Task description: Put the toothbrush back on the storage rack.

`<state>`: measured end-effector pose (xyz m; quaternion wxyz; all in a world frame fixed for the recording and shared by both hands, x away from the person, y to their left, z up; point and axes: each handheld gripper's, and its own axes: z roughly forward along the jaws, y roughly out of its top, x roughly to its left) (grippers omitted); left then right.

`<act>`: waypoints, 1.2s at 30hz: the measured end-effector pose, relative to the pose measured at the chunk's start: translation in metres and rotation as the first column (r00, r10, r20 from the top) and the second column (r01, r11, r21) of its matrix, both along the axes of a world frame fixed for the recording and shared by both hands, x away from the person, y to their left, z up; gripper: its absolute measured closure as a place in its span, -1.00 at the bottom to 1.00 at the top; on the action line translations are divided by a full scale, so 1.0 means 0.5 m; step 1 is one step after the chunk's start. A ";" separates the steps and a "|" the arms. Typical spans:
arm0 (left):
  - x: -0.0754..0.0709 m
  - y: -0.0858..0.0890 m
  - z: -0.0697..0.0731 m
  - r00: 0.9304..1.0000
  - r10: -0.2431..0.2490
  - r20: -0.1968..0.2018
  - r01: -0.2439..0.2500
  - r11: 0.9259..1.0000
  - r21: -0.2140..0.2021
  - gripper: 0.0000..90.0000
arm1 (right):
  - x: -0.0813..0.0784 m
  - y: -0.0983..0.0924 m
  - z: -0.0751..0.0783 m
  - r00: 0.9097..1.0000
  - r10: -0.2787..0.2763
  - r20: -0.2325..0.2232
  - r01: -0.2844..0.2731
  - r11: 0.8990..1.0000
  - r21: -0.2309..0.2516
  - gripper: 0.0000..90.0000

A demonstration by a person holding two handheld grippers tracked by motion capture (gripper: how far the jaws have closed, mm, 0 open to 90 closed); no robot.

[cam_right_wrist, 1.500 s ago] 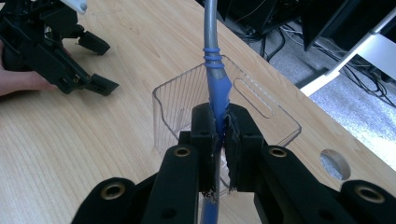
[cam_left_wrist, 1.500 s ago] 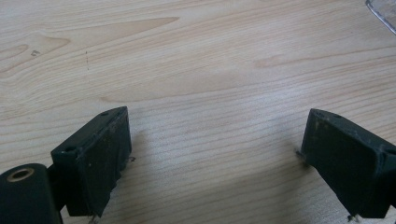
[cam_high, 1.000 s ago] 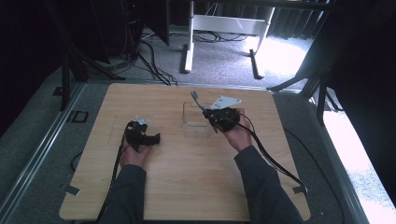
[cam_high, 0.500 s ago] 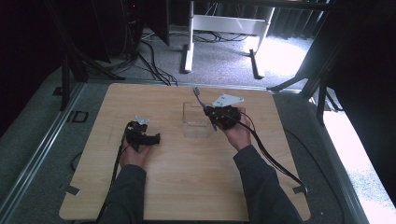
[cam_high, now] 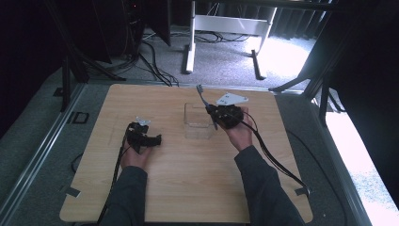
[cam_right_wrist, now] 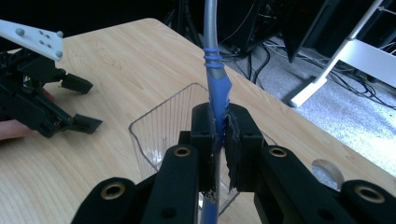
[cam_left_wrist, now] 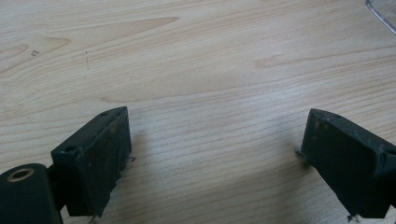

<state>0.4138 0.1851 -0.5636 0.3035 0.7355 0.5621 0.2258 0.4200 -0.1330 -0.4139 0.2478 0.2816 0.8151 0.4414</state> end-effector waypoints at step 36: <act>0.000 0.000 0.000 1.000 0.001 0.000 -0.001 1.000 -0.001 -0.81 | 0.026 -0.012 0.009 1.000 -0.028 0.008 0.027 0.987 0.160 0.83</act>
